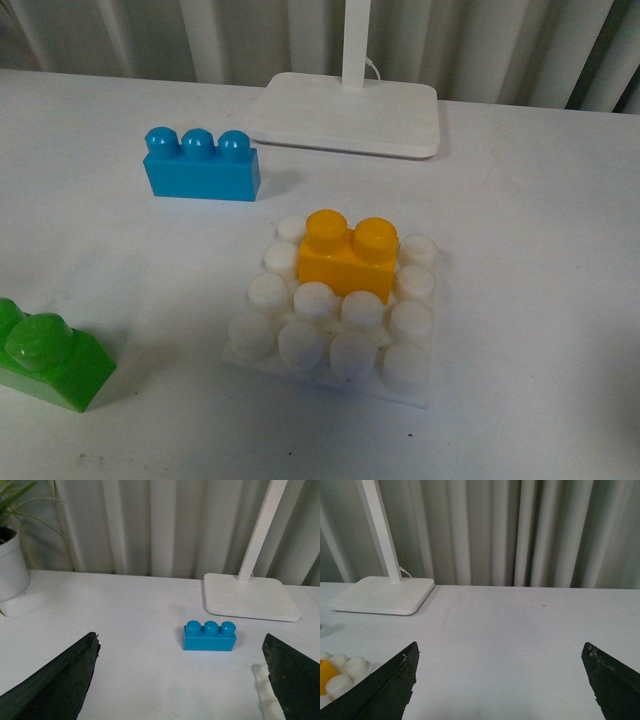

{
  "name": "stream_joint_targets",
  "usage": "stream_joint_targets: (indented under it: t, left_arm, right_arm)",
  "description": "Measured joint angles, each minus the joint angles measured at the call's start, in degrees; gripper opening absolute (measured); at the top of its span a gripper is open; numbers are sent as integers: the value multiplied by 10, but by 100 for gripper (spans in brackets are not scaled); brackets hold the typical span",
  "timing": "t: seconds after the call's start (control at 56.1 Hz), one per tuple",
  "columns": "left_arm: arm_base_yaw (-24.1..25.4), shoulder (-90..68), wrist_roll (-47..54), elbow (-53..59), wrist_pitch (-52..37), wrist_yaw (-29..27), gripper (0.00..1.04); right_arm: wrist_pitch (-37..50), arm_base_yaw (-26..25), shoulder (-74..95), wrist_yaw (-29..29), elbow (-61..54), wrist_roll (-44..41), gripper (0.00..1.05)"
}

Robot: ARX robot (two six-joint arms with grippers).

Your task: Insert yellow block into base center

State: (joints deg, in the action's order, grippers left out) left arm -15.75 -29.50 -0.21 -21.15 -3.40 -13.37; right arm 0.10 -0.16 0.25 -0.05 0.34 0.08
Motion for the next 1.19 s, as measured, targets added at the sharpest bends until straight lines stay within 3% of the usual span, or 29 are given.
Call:
stream_joint_targets:
  t: [0.053, 0.089, 0.16, 0.267, 0.374, 0.428, 0.463, 0.926, 1.033, 1.194]
  left_arm:
    - [0, 1, -13, 1, -2, -1, 98]
    - [1, 5, -10, 13, -31, -10, 92]
    - [25, 32, -4, 56, -70, 7, 72]
    - [53, 62, -3, 90, -74, 33, 50]
    - [82, 93, -2, 123, -75, 62, 21]
    - [124, 110, -1, 136, -74, 121, 7]
    - [138, 116, -2, 140, -73, 129, 4]
    - [156, 184, -1, 183, -48, 134, 4]
    - [156, 255, 0, 189, 29, 134, 4]
    - [156, 291, 0, 204, 34, 134, 4]
  right_arm:
    - [0, 0, 0, 0, 0, 0, 96]
    - [0, 0, 0, 0, 0, 0, 96]
    - [0, 0, 0, 0, 0, 0, 96]
    - [0, 0, 0, 0, 0, 0, 96]
    - [0, 0, 0, 0, 0, 0, 96]
    - [0, 0, 0, 0, 0, 0, 96]
    - [0, 0, 0, 0, 0, 0, 96]
    - [0, 0, 0, 0, 0, 0, 96]
    - [0, 0, 0, 0, 0, 0, 96]
    - [0, 0, 0, 0, 0, 0, 96]
